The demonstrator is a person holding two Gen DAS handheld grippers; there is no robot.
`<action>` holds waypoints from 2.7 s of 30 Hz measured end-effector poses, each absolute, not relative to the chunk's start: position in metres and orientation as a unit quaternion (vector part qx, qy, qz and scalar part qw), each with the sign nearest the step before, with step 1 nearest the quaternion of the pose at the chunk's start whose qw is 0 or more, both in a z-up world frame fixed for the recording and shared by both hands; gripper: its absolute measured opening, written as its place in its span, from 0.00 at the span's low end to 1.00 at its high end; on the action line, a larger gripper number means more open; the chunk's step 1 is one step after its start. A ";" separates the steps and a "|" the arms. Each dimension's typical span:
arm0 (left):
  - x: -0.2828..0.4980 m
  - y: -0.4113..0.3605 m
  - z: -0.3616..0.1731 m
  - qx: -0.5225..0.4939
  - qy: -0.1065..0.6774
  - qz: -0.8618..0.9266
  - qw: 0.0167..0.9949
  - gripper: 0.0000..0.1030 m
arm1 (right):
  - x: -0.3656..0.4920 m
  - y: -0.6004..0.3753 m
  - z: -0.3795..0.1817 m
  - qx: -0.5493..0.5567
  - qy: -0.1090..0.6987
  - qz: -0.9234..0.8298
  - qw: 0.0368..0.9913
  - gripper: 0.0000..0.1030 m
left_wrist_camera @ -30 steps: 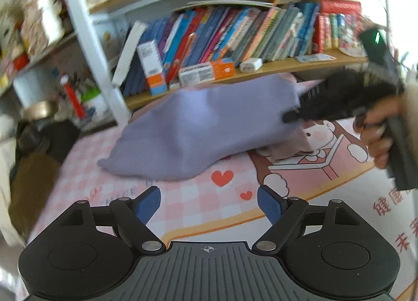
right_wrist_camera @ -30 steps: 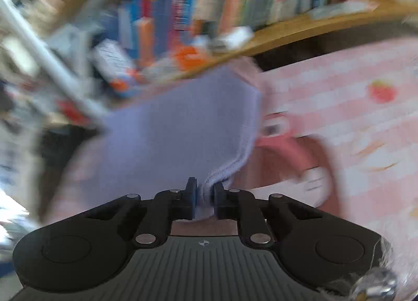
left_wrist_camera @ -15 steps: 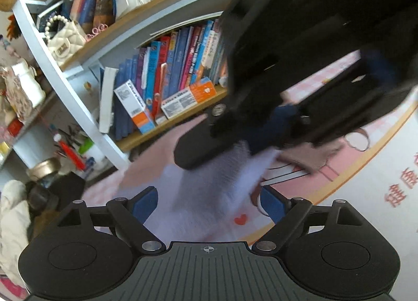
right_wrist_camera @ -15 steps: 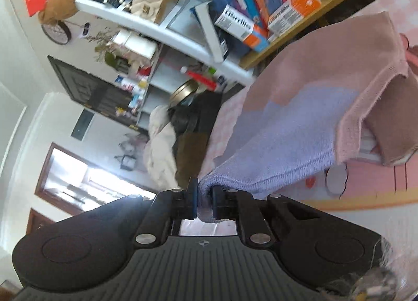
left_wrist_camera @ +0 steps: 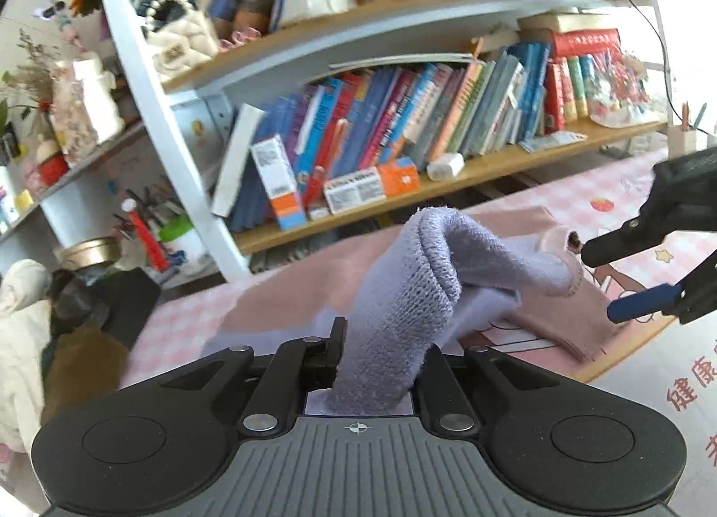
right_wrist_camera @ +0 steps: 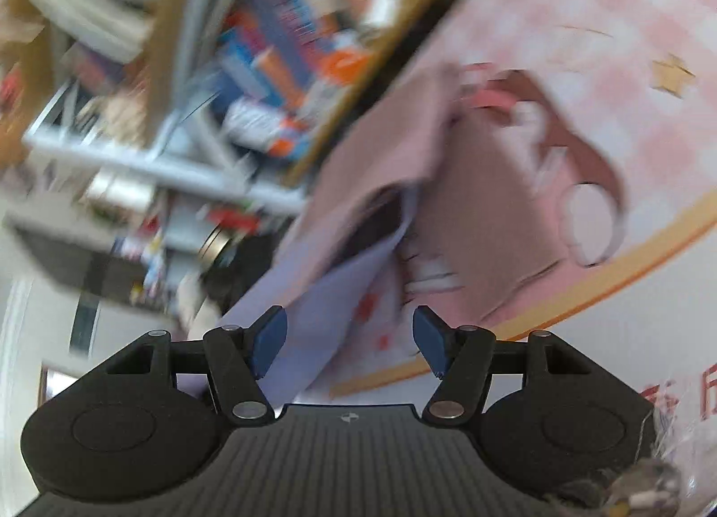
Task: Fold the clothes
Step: 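Lift and shake the sweater with both tools to unfold it, then lay the sweater flat on the table and open both tools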
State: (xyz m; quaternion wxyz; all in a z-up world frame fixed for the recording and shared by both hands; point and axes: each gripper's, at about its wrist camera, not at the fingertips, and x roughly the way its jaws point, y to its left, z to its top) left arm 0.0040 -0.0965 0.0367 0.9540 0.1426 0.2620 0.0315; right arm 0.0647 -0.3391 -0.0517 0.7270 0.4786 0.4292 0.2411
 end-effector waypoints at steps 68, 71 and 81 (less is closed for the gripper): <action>0.052 0.018 0.003 -0.025 0.347 -0.029 0.937 0.61 | 0.195 -0.305 -0.016 0.219 0.397 0.078 0.888 0.39; 0.032 0.015 0.007 -0.040 0.340 -0.037 0.939 0.66 | 0.178 -0.305 -0.014 0.228 0.393 0.096 0.886 0.49; -0.017 -0.008 -0.006 -0.063 0.370 -0.096 0.922 0.67 | 0.061 -0.295 -0.020 0.146 0.399 0.099 0.900 0.55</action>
